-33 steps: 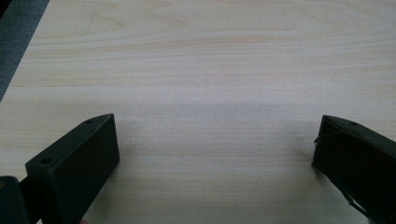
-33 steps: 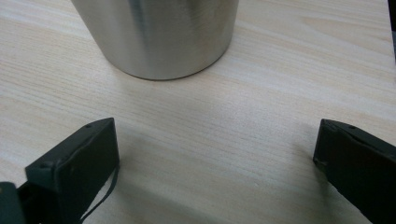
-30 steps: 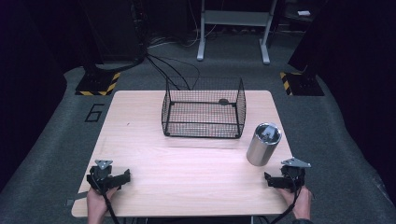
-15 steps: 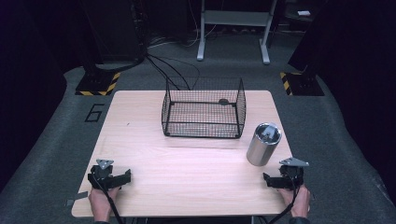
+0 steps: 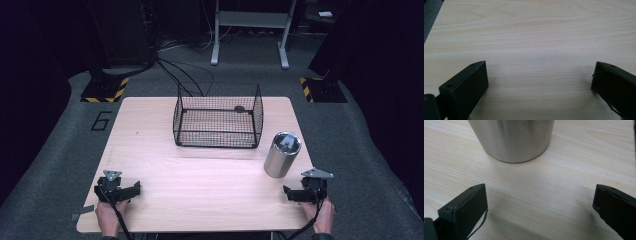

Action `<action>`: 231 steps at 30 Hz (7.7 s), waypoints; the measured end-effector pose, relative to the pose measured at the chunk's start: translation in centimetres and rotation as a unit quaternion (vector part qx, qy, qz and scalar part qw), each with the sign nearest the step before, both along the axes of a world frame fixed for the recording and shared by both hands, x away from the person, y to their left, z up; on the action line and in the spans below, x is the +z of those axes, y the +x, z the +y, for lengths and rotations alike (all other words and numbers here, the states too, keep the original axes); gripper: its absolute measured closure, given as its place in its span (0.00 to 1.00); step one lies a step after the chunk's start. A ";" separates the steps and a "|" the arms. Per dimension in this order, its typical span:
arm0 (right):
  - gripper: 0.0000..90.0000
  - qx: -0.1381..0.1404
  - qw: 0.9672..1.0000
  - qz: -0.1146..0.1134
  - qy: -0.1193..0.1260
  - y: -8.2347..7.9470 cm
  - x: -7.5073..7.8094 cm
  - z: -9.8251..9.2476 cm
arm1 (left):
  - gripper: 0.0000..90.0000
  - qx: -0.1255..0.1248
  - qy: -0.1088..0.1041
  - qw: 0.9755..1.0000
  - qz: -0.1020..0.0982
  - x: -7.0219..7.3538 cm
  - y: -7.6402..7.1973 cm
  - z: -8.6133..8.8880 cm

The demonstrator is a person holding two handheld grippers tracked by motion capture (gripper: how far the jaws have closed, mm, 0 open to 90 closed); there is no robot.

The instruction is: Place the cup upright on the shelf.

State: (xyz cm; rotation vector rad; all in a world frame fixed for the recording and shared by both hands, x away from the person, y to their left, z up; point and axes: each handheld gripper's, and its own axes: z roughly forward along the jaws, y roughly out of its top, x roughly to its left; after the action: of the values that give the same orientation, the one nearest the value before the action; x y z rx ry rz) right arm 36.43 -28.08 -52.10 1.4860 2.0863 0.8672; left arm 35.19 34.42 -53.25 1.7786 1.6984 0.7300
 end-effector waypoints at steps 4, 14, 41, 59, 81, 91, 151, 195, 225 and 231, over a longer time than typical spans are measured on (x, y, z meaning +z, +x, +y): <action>0.00 0.010 1.000 -0.010 0.004 -0.4 1.1 -0.1 | 0.01 0.000 0.000 1.000 -0.002 0.0 0.0 0.0; 0.00 0.017 0.999 -0.028 0.023 -0.8 3.0 0.2 | 0.01 0.001 0.001 1.000 -0.001 0.0 0.0 0.0; 0.00 0.036 0.994 -0.085 0.058 -0.3 7.5 1.1 | 0.01 0.001 0.001 1.000 -0.001 0.0 0.0 0.0; 0.00 0.039 0.989 -0.117 0.076 1.6 9.3 2.4 | 0.01 0.002 0.001 1.000 -0.001 0.0 0.1 0.0; 0.00 0.032 0.986 -0.143 0.082 4.0 9.5 3.5 | 0.01 0.002 -0.001 1.000 0.000 0.0 0.1 -0.1; 0.00 0.030 0.985 -0.146 0.088 4.5 9.1 3.8 | 0.01 0.002 0.000 1.000 0.000 0.0 0.1 -0.1; 0.04 0.050 0.975 -0.194 0.094 4.1 10.1 6.4 | 0.01 0.001 0.000 1.000 0.000 0.0 0.1 -0.1; 0.04 0.128 0.967 -0.192 0.109 5.9 13.1 12.2 | 0.01 0.001 0.000 1.000 0.000 0.0 0.1 -0.1; 0.04 0.152 0.964 -0.190 0.110 7.7 15.5 14.0 | 0.01 0.002 0.000 1.000 0.000 0.0 0.1 -0.1; 0.04 0.154 0.963 -0.192 0.109 8.0 16.4 14.2 | 0.01 0.001 0.002 1.000 -0.001 0.0 0.1 -0.1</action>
State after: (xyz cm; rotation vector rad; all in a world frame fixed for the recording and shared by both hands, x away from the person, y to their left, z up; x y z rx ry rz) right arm 44.42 -13.83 -35.71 0.9926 1.9974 1.4170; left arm 35.30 34.35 -53.26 1.7776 1.6992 0.7355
